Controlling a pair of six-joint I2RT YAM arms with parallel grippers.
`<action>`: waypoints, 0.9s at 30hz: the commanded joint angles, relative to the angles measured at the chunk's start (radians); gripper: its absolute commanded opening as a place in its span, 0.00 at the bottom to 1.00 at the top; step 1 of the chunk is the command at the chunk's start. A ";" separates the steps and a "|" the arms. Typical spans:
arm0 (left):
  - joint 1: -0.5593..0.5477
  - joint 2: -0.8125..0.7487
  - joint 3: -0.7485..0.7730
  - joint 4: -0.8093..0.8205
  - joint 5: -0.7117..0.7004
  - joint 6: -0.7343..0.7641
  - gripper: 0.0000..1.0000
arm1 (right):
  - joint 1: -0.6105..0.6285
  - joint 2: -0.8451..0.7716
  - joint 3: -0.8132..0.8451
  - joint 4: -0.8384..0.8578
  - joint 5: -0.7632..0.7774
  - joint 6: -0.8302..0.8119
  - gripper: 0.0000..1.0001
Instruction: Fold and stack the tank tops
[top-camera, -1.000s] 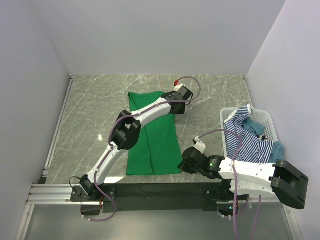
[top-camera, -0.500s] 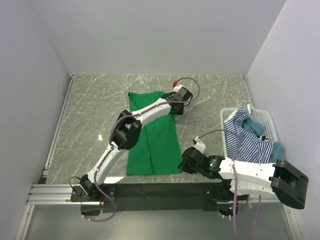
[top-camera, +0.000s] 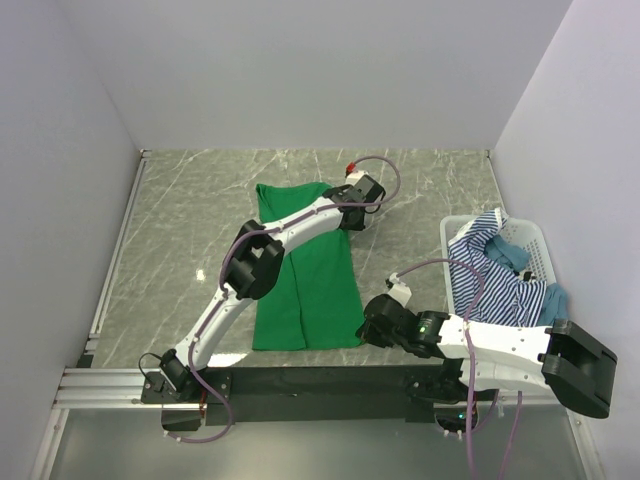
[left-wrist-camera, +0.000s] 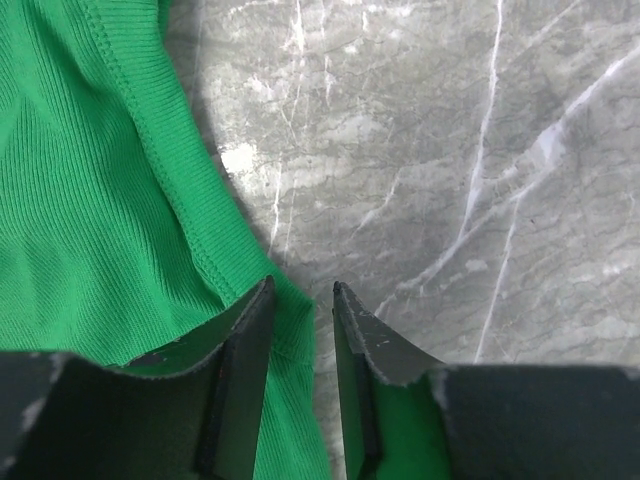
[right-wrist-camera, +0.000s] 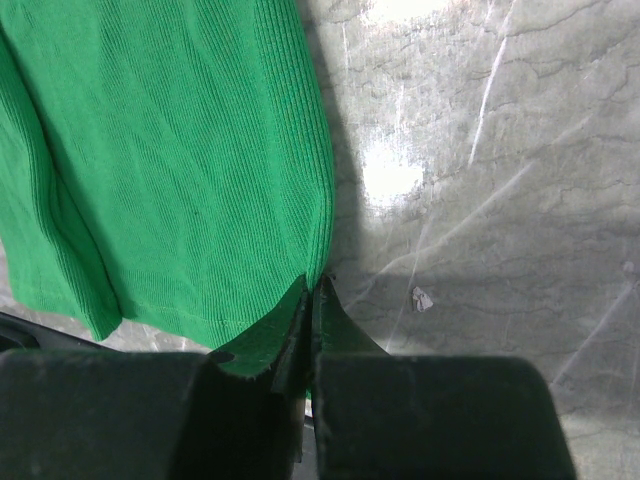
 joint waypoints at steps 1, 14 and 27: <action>-0.005 0.025 0.019 0.003 -0.037 0.019 0.36 | 0.009 0.014 -0.015 -0.050 0.029 0.010 0.02; -0.007 0.025 -0.013 0.066 -0.028 0.040 0.19 | 0.007 0.017 -0.006 -0.063 0.035 0.011 0.00; 0.028 -0.191 -0.213 0.338 0.118 -0.007 0.00 | 0.065 0.014 0.104 -0.228 0.145 0.020 0.00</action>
